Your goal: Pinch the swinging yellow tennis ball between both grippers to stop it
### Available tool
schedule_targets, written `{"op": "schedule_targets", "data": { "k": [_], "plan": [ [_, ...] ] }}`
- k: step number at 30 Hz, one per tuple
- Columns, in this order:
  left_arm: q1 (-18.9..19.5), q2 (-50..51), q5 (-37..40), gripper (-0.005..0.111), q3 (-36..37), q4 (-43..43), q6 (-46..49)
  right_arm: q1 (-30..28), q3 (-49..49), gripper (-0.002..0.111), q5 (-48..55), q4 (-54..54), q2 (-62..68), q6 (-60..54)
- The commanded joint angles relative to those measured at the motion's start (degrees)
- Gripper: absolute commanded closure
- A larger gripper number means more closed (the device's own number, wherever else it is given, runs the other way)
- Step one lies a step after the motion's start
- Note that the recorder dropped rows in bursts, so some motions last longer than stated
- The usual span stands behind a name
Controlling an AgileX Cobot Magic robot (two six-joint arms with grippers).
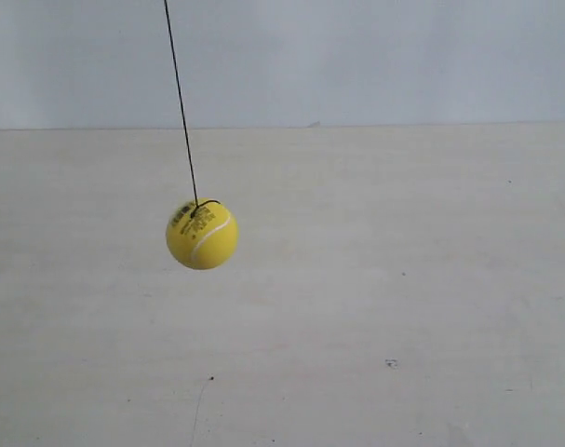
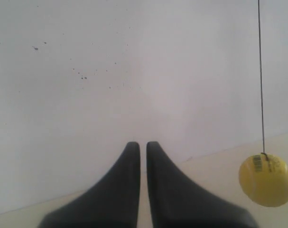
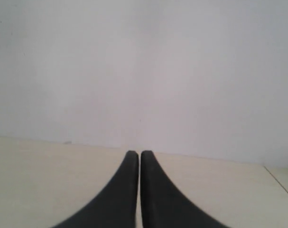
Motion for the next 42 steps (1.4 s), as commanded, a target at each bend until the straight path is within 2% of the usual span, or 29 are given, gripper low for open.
{"op": "schedule_targets", "data": {
  "k": [1, 7, 13, 22, 27, 42],
  "plan": [
    [0.2, -0.2, 0.0, 0.102, 0.2, -0.6, -0.3, -0.1, 0.3, 0.108, 4.7, 8.1, -0.5, -12.0],
    [0.2, -0.2, 0.0, 0.102, 0.2, -0.6, -0.3, -0.1, 0.3, 0.108, 20.7, 3.9, -0.5, -10.3],
    [0.2, -0.2, 0.0, 0.102, 0.2, -0.6, -0.3, -0.1, 0.3, 0.108, 20.6, 3.6, -0.5, 0.1],
    [0.2, -0.2, 0.0, 0.102, 0.2, -0.6, -0.3, -0.1, 0.3, 0.108, 22.4, -1.0, -0.5, -4.9],
    [0.2, -0.2, 0.0, 0.102, 0.2, -0.6, -0.3, -0.1, 0.3, 0.108, 22.1, -1.0, -0.5, 0.2],
    [0.2, -0.2, 0.0, 0.102, 0.2, -0.6, -0.3, -0.1, 0.3, 0.108, 22.0, -1.0, -0.5, 0.2]
  ]
}}
